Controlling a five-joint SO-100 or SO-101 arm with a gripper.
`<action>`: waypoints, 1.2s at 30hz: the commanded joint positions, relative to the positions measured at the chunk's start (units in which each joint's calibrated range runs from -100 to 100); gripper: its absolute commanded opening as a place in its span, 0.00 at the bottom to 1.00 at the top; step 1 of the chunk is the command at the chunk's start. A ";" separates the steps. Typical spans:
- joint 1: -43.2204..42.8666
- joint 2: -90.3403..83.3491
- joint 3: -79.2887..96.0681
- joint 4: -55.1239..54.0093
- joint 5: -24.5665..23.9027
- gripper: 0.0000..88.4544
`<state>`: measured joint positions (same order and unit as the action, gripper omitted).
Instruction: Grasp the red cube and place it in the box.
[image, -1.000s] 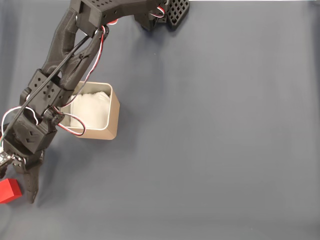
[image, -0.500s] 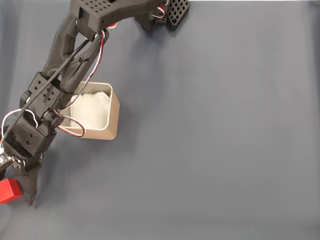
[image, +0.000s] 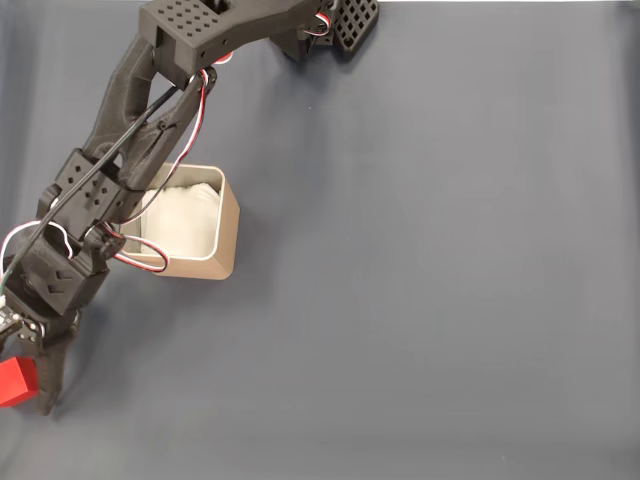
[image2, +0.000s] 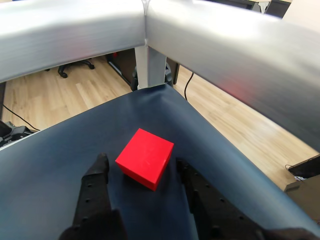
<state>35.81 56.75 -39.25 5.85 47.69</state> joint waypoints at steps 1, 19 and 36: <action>1.00 -0.89 -3.77 -1.79 -0.54 0.35; 1.42 -1.24 -3.96 -1.29 -0.44 0.28; 1.07 -3.31 -2.86 -0.88 -0.93 0.31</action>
<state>36.64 57.20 -40.07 5.36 47.11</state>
